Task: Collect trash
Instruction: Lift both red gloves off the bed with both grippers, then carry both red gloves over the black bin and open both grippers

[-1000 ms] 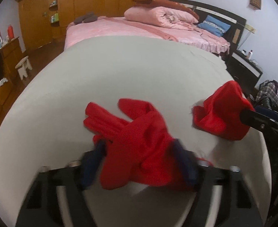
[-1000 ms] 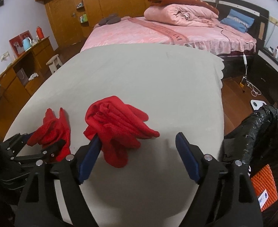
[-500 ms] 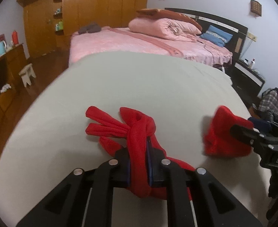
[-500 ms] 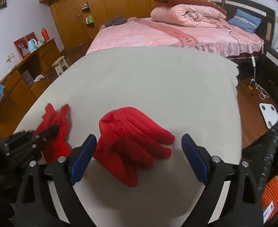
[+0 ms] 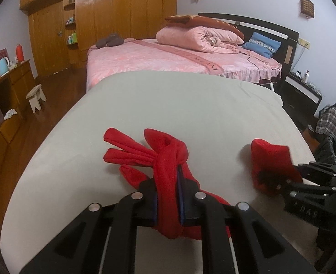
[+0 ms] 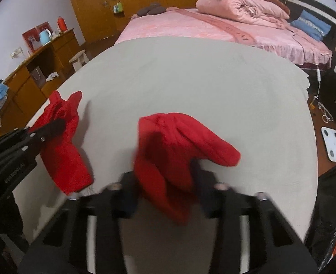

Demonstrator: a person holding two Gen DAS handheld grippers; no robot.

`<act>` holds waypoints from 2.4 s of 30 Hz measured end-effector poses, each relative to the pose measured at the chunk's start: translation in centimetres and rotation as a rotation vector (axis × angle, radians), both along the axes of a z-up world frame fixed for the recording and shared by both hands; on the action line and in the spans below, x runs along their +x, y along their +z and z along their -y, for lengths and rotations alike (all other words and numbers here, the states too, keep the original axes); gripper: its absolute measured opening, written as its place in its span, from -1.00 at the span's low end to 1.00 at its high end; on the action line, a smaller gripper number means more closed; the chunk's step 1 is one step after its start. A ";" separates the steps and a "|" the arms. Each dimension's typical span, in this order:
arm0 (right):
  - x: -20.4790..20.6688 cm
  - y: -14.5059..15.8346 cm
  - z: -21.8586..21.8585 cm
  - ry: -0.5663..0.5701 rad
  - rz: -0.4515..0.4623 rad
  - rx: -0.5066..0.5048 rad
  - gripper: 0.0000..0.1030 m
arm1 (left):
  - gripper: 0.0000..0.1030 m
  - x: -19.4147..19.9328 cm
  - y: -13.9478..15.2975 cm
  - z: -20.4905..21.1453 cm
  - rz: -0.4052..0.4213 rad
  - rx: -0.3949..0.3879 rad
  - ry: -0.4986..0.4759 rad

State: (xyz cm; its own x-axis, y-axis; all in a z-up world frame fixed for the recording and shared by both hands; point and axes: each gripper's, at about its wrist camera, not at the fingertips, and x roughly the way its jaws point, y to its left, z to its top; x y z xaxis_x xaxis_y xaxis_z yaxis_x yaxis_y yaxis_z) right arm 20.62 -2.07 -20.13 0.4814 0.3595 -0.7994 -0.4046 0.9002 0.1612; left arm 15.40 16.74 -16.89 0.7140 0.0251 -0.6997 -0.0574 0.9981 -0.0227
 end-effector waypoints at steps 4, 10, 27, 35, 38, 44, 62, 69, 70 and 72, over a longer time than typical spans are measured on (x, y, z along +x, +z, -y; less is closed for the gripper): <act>0.0 1.2 1.0 -0.012 0.013 0.023 -0.68 | -0.75 -0.4 0.7 0.4 0.012 0.001 0.000; -1.0 4.2 2.9 -0.038 0.047 0.071 -0.68 | -0.75 -1.3 2.1 1.1 0.035 0.000 -0.007; -5.0 12.7 10.1 -0.094 0.197 0.166 -0.68 | -0.75 -4.5 8.7 7.4 0.138 0.000 -0.085; -6.8 15.2 14.6 -0.159 0.265 0.180 -0.68 | -0.75 -5.2 11.7 11.5 0.187 0.001 -0.140; -7.5 16.0 16.6 -0.189 0.287 0.180 -0.68 | -0.75 -5.6 12.7 13.6 0.205 0.000 -0.175; -9.4 16.9 20.8 -0.260 0.328 0.166 -0.68 | -0.75 -6.0 13.6 17.4 0.222 -0.013 -0.244; -13.0 15.3 31.0 -0.462 0.340 0.081 -0.68 | -0.75 -5.9 13.1 29.0 0.225 -0.052 -0.489; -13.6 14.1 32.6 -0.504 0.325 0.065 -0.63 | -0.74 -5.0 10.6 31.9 0.177 -0.051 -0.549; -13.6 14.0 32.8 -0.509 0.323 0.064 -0.58 | -0.74 -4.9 10.4 32.3 0.173 -0.053 -0.554; -13.9 13.7 33.3 -0.526 0.322 0.062 -0.49 | -0.72 -4.7 9.8 32.9 0.168 -0.057 -0.568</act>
